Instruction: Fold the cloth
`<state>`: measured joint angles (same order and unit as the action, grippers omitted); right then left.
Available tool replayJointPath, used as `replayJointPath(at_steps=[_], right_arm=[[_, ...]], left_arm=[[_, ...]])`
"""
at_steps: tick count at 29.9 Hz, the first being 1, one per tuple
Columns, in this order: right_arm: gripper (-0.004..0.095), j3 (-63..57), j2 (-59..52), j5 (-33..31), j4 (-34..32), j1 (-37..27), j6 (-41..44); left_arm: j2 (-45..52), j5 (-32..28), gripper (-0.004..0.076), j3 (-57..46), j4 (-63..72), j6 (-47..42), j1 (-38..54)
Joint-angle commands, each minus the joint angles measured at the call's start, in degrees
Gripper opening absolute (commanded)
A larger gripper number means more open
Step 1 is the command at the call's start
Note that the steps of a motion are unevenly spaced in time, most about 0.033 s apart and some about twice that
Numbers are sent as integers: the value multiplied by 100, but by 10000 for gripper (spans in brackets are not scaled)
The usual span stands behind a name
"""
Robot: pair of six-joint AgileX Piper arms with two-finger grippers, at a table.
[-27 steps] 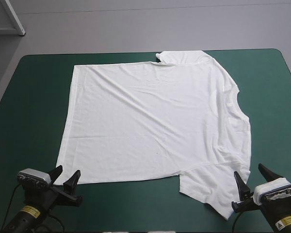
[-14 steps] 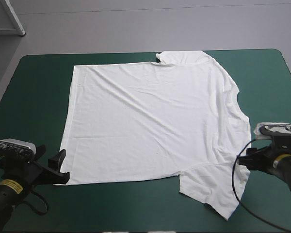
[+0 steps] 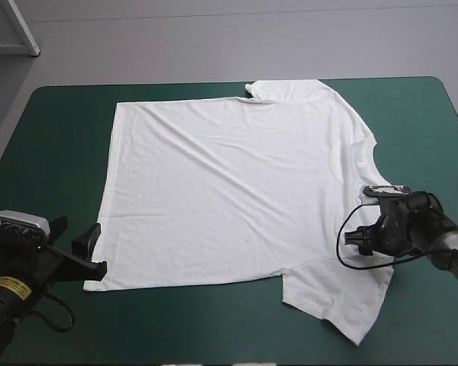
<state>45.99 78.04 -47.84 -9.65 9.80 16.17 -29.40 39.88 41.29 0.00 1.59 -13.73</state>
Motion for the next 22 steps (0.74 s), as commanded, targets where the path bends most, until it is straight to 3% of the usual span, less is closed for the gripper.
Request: replayJointPath(at_steps=[1, 6, 13, 22], right_arm=[[646, 163, 205, 169, -62, -6, 26], [602, -6, 632, 406, 46, -6, 26], [-24, -314, 716, 1017, 259, -6, -99], [-15, -329, 597, 1183, 87, -6, -267]], left_arm=[[-51, -470, 428, 196, 32, -55, 1], [-51, -697, 428, 196, 32, -55, 1], [-51, -1113, 428, 196, 32, -55, 1], [-51, -1144, 427, 196, 0, -55, 1]])
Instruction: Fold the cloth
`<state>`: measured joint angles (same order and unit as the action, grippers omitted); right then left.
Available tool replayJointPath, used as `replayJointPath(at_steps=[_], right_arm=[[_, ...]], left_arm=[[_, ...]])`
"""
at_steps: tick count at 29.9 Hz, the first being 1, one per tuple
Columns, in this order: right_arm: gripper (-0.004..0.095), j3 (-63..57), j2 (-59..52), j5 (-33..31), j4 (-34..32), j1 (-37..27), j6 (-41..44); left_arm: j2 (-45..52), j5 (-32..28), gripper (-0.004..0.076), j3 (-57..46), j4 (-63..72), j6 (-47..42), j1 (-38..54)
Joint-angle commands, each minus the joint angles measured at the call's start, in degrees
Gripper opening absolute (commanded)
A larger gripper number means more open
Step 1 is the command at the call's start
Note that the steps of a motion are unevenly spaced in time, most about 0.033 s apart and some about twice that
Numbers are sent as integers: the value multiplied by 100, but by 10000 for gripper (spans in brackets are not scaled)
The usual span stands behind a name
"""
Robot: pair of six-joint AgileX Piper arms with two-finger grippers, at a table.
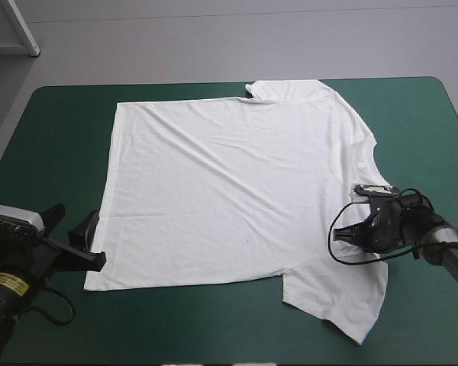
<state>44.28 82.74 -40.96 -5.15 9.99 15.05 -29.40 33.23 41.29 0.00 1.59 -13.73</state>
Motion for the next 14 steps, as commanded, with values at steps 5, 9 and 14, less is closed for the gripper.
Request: replayJointPath(at_steps=[5, 9, 14], right_arm=[[-15, -23, -188, 110, -728, -25, -171], [-15, 3, -455, -60, -905, -336, -118], [-15, 173, -552, -465, -853, -1148, -394]], left_arm=[[-51, -479, 426, 196, 0, -32, 1], [-78, -479, 424, 196, 0, 3, 1], [-192, -393, 424, 196, 0, 178, 1]])
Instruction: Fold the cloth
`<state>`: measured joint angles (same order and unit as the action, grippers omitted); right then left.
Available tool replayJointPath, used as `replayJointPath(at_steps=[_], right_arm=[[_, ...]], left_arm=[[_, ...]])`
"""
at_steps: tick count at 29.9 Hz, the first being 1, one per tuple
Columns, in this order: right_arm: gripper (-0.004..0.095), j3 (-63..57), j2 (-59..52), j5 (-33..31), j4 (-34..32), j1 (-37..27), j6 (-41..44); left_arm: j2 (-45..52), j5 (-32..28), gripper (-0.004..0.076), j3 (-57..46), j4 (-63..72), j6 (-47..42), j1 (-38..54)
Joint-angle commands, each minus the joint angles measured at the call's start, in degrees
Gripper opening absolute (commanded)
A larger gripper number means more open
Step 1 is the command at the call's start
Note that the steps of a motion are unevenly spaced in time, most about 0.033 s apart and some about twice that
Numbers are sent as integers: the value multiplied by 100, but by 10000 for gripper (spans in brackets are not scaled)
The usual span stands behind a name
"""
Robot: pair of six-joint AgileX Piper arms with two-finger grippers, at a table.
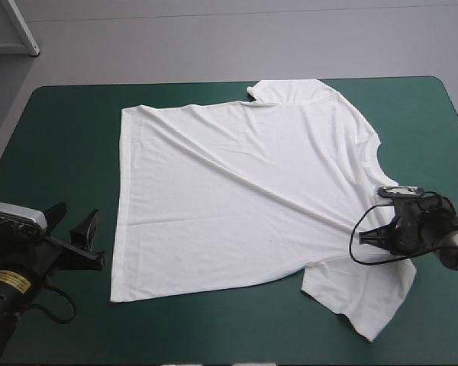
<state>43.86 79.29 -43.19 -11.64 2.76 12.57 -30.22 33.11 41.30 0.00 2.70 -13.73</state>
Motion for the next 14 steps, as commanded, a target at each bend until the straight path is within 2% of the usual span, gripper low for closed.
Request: replayJointPath(at_steps=[1, 7, 14], right_arm=[[-15, 269, -207, -222, -161, -647, -157], [-15, 930, -136, -202, -285, -1377, -334], [-15, 2402, 661, -705, -465, -2231, -385]], left_arm=[[-145, -342, 424, 195, 0, 96, 1], [-338, -107, 424, 195, 32, 205, 1], [-539, 14, 424, 195, 75, 339, 1]])
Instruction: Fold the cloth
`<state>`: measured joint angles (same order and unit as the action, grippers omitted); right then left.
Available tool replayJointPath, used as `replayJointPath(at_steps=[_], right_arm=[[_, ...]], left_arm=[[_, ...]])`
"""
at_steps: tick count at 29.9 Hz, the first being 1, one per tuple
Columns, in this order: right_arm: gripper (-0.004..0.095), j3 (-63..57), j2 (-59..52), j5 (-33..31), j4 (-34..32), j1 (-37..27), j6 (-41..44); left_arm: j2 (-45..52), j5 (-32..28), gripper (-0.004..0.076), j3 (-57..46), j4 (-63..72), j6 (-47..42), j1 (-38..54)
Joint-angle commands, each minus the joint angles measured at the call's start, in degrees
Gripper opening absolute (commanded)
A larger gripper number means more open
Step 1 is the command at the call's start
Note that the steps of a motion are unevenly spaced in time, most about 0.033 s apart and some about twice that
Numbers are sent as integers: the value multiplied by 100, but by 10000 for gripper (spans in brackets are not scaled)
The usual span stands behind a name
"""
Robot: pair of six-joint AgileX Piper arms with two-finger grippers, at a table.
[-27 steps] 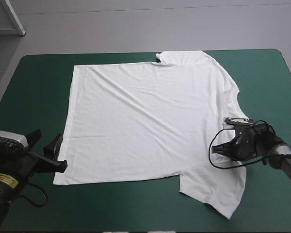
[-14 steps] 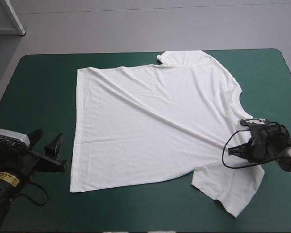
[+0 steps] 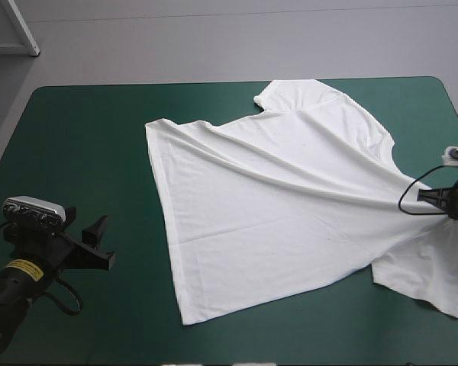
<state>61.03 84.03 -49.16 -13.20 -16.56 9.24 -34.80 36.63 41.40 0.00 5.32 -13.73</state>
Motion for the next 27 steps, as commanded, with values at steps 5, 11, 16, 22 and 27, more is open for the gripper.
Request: replayJointPath(at_steps=[5, 11, 16, 22, 27], right_arm=[[-15, 1682, 1066, -179, -405, -670, -83], [-15, 2951, 2103, -503, -796, -971, -83], [-15, 3802, 2720, -553, -816, -1084, -83], [-6, 4215, 3042, -444, -774, -1084, -83], [381, 4215, 3097, -198, -805, -1084, 9]], left_arm=[[-88, -338, 424, 184, 116, 88, -132], [-88, 68, 424, 184, 373, 219, -255], [-88, 240, 424, 184, 284, 219, -241], [-88, 217, 424, 184, 284, 227, -233], [-88, 217, 424, 184, 284, 227, -233]])
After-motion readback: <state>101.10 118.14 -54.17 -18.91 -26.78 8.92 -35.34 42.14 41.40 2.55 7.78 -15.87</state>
